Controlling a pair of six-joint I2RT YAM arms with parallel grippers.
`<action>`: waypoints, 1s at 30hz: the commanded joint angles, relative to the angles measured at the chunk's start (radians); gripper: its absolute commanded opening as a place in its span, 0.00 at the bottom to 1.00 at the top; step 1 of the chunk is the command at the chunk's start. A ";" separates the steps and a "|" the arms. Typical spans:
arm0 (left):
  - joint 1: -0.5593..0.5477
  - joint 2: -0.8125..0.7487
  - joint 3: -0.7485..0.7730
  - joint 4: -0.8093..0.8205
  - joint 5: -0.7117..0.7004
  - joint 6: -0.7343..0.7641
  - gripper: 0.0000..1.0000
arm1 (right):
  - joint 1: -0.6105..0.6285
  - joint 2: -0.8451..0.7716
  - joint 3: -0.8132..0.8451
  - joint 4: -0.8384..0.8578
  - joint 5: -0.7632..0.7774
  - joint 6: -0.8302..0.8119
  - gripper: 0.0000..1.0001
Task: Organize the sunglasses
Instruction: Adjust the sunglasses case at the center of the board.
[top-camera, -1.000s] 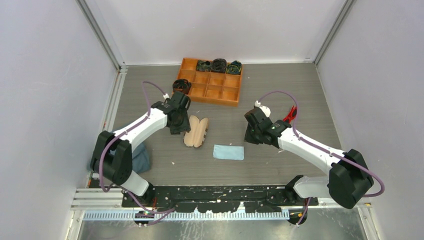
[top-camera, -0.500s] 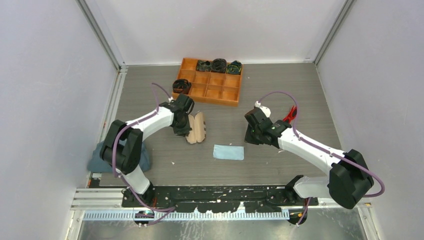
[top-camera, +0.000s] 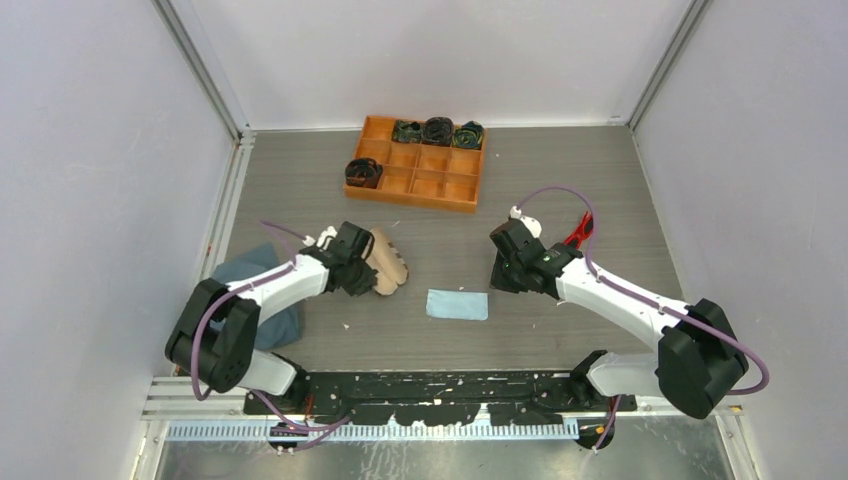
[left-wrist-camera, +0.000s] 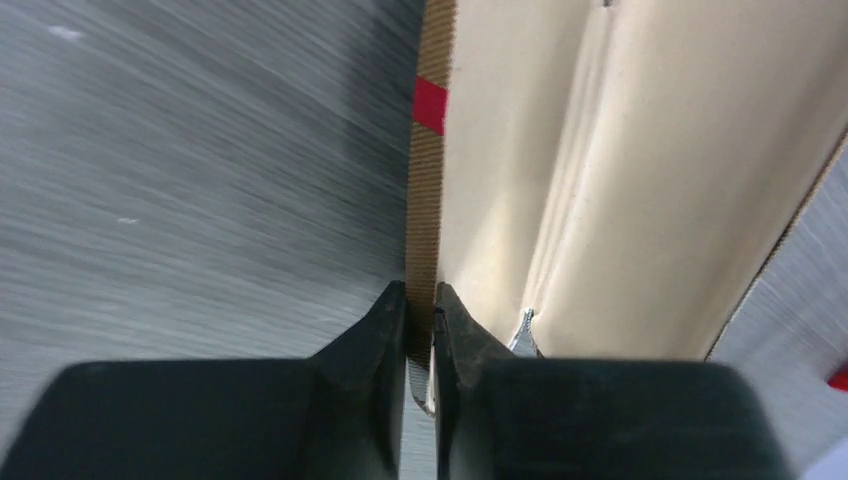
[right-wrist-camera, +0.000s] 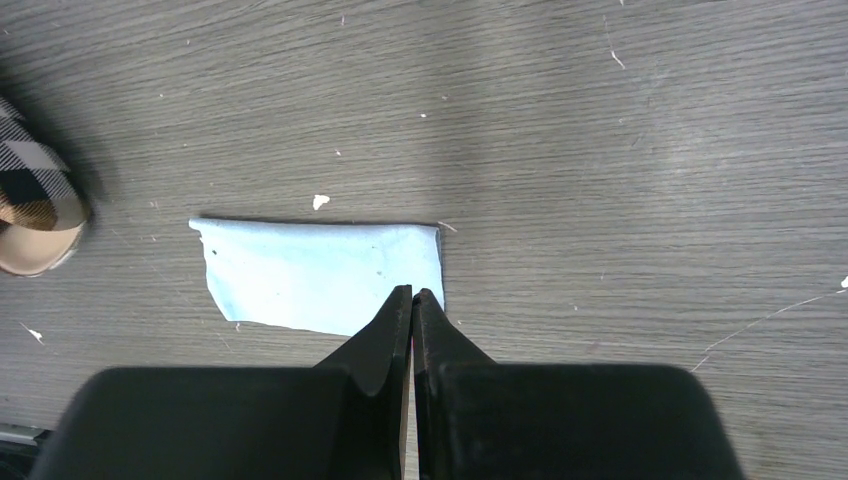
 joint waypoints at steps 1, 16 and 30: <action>-0.081 0.049 -0.004 0.244 0.034 -0.281 0.19 | -0.005 -0.016 -0.005 0.036 -0.004 0.001 0.07; -0.223 0.006 0.150 0.149 0.052 -0.246 0.60 | -0.005 -0.065 -0.024 0.010 0.019 0.005 0.07; -0.052 -0.170 0.208 -0.109 -0.025 0.086 0.58 | -0.004 -0.072 -0.032 0.020 0.002 0.010 0.08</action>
